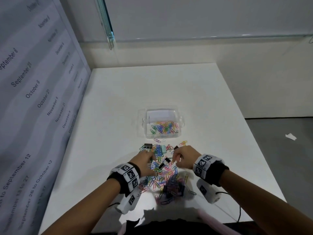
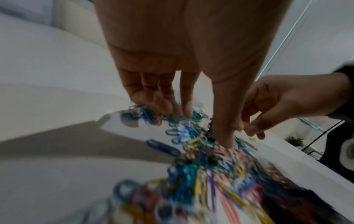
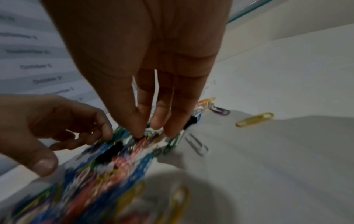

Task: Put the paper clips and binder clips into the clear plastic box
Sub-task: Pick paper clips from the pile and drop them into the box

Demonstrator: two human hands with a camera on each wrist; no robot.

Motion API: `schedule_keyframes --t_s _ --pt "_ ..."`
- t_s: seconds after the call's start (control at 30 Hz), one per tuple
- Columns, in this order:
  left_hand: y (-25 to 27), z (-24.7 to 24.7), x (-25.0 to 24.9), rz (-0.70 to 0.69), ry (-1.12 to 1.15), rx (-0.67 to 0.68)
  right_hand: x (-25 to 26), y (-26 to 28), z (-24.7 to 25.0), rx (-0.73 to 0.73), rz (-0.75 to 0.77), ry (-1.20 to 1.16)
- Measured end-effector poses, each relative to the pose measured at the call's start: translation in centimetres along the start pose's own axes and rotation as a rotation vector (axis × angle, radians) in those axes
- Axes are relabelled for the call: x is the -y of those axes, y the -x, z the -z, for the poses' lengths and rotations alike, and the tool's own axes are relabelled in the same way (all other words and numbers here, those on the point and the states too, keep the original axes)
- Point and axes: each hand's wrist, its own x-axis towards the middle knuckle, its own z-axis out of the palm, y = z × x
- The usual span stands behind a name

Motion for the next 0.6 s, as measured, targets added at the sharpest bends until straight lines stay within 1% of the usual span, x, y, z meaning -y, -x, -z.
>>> schedule_keyframes --t_s 0.07,0.13,0.23,0.3,0.4,0.5,0.6 --pt "0.8 -1.2 0.4 0.005 0.000 0.068 -0.2 0.7 -0.8 0.093 -0.005 0.071" --pt "1.4 -2.3 0.6 0.000 0.009 0.082 -0.4 1.3 -2.2 0.096 -0.008 0.097" --pt "2.0 -3.3 0.7 -0.009 -0.001 0.030 -0.2 1.7 -4.6 0.010 0.040 0.051" --pt "2.1 -3.9 0.3 -0.023 -0.016 -0.019 0.3 1.5 -5.5 -0.013 0.045 0.026" --pt "1.6 -4.5 -0.3 -0.053 -0.042 -0.081 1.5 1.0 -5.3 0.026 0.003 0.019" --pt "0.9 -4.6 -0.5 -0.036 0.035 -0.123 2.0 0.6 -4.5 0.073 -0.011 -0.007" --pt "0.4 -4.3 -0.3 -0.028 0.089 -0.151 1.6 0.7 -3.8 0.000 -0.028 -0.069"
